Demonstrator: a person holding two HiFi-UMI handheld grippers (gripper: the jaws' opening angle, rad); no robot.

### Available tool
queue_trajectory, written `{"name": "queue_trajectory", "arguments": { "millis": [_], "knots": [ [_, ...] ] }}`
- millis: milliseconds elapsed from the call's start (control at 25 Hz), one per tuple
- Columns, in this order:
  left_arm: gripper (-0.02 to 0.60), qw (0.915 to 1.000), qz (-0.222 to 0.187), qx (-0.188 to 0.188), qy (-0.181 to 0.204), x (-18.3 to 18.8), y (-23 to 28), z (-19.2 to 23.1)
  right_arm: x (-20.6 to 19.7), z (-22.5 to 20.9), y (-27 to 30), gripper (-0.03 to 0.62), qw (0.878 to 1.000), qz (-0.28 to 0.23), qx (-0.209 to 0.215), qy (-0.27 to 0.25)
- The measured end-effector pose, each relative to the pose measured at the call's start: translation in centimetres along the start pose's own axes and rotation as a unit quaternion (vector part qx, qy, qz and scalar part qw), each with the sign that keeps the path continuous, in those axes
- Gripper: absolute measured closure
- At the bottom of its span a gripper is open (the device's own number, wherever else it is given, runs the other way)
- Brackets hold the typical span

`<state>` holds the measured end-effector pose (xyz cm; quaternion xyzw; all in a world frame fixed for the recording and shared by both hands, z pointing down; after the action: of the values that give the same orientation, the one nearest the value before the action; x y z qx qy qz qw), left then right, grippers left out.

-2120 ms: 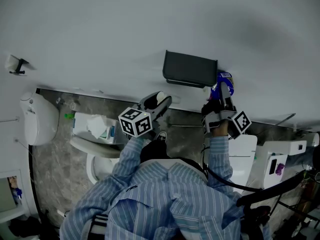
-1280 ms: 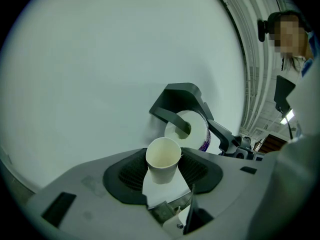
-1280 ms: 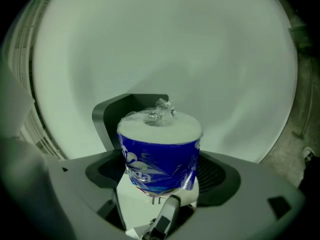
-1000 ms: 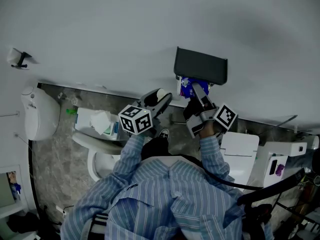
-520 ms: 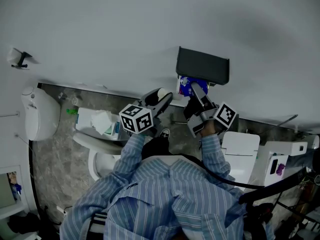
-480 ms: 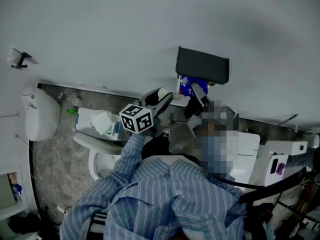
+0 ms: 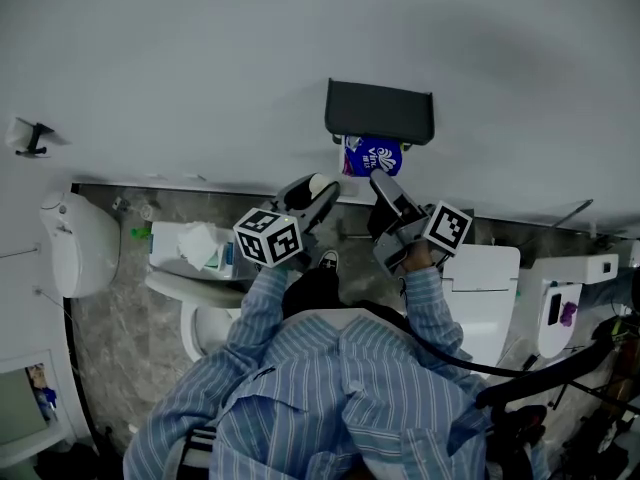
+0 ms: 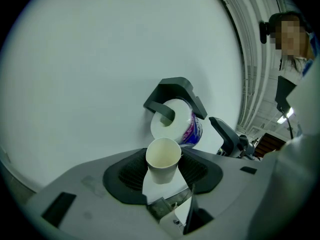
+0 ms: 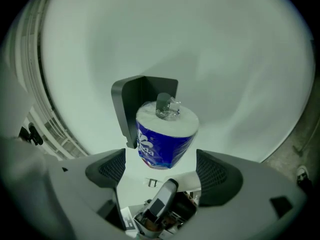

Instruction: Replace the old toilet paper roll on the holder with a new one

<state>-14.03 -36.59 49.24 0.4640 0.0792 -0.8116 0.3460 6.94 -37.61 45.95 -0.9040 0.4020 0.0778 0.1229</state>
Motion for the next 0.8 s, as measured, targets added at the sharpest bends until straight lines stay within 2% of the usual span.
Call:
{"name": "queue_trajectory", "arguments": {
  "millis": [200, 320, 480, 560, 640, 680, 720, 800],
  "knots": [
    [0.394, 1.0000, 0.000, 0.000, 0.004, -1.1, -1.0, -1.9, -0.5, 0.4, -3.1, 0.161, 1.000, 0.000, -0.018, -0.008],
    [0.394, 1.0000, -0.003, 0.002, 0.006, -2.0, -2.0, -3.2, -1.5, 1.2, -4.5, 0.161, 0.999, 0.024, -0.015, -0.027],
    [0.394, 0.9999, -0.006, 0.004, 0.009, -3.5, -3.1, -5.2, -3.0, 2.8, -6.1, 0.175, 0.994, 0.075, -0.017, -0.082],
    [0.393, 0.9999, -0.006, 0.004, 0.011, -4.4, -3.6, -6.3, -3.6, 3.3, -7.4, 0.235, 0.989, 0.089, -0.042, -0.110],
    [0.394, 0.9999, -0.005, 0.004, 0.013, -5.3, -4.3, -7.4, -4.2, 3.7, -9.1, 0.396, 0.985, 0.086, -0.064, -0.134],
    [0.394, 0.9999, -0.005, 0.005, 0.013, -5.8, -4.7, -8.1, -4.5, 3.9, -9.9, 0.455, 0.984, 0.084, -0.068, -0.140],
    [0.393, 0.9999, -0.005, 0.005, 0.014, -6.4, -5.2, -8.7, -4.8, 4.1, -10.6, 0.499, 0.984, 0.084, -0.071, -0.143],
    [0.394, 0.9999, -0.004, 0.008, 0.015, -7.5, -6.1, -9.8, -5.5, 4.4, -12.2, 0.546, 0.982, 0.088, -0.080, -0.149]
  ]
}}
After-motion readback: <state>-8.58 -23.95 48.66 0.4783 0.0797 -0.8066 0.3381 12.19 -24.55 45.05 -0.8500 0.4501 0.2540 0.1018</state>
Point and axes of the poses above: the fingertips, and each gripper's own axes: y forward along the fingers, z to its left, x out of its top, the point moved 9 cm from there along -y, backward along the fingers, and after that the axes turned 6 degrees about x, right-handed, at the moved point
